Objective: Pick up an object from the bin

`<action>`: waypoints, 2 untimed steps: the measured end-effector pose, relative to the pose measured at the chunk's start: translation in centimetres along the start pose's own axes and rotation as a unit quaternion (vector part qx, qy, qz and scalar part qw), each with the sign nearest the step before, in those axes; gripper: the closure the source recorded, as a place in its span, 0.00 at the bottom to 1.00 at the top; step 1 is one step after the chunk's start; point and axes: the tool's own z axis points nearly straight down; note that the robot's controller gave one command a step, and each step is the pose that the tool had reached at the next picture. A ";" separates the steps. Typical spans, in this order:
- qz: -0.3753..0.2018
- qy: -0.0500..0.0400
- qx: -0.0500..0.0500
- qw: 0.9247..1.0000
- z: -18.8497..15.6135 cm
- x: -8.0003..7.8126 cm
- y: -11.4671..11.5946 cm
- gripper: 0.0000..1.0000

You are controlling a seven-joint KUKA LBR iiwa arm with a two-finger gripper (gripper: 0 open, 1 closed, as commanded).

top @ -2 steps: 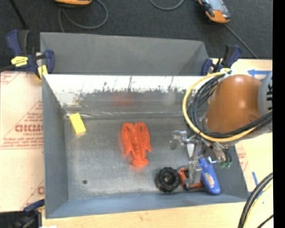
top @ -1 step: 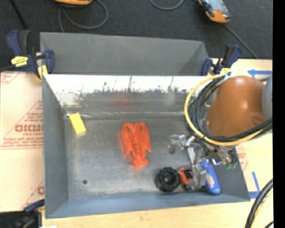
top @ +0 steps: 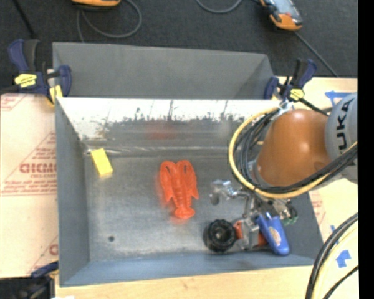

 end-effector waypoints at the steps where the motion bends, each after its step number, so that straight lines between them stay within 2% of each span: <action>1: -0.056 0.007 -0.003 0.998 3.1 0.3 0.6 0.00; 2: -0.136 0.005 -0.003 0.991 6.2 -1.0 0.0 0.00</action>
Offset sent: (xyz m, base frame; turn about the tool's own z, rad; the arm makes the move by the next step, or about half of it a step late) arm 0.0113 0.0035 -0.0661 -0.2686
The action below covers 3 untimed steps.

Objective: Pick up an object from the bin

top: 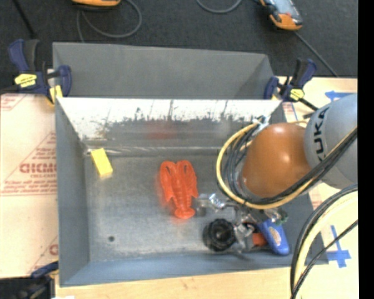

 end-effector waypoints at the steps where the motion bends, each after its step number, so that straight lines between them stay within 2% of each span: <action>1: -0.081 0.000 0.001 0.997 1.4 0.6 0.3 0.00; 2: -0.161 0.001 -0.001 0.987 2.5 -0.2 0.4 1.00; 3: -0.161 0.001 -0.001 0.987 2.5 -0.2 0.4 1.00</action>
Offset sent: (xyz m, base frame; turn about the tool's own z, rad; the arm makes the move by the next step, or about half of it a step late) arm -0.0012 0.0049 -0.0262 -0.3216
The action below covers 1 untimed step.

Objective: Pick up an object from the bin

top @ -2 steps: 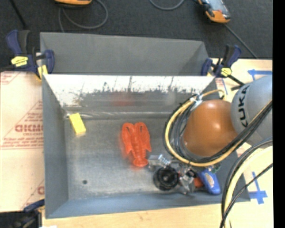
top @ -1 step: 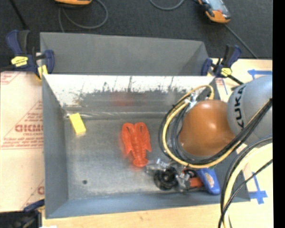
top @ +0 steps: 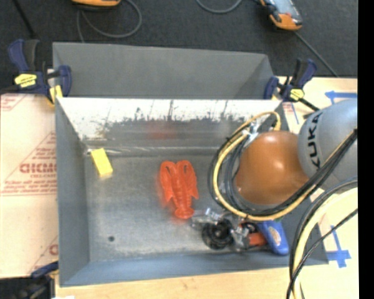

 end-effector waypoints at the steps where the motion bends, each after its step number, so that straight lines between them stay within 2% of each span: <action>1: 0.006 0.001 -0.001 1.000 -5.1 -1.6 -0.1 1.00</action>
Offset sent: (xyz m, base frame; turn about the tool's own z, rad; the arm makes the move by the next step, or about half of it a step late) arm 0.0061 0.0264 0.0763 -0.0238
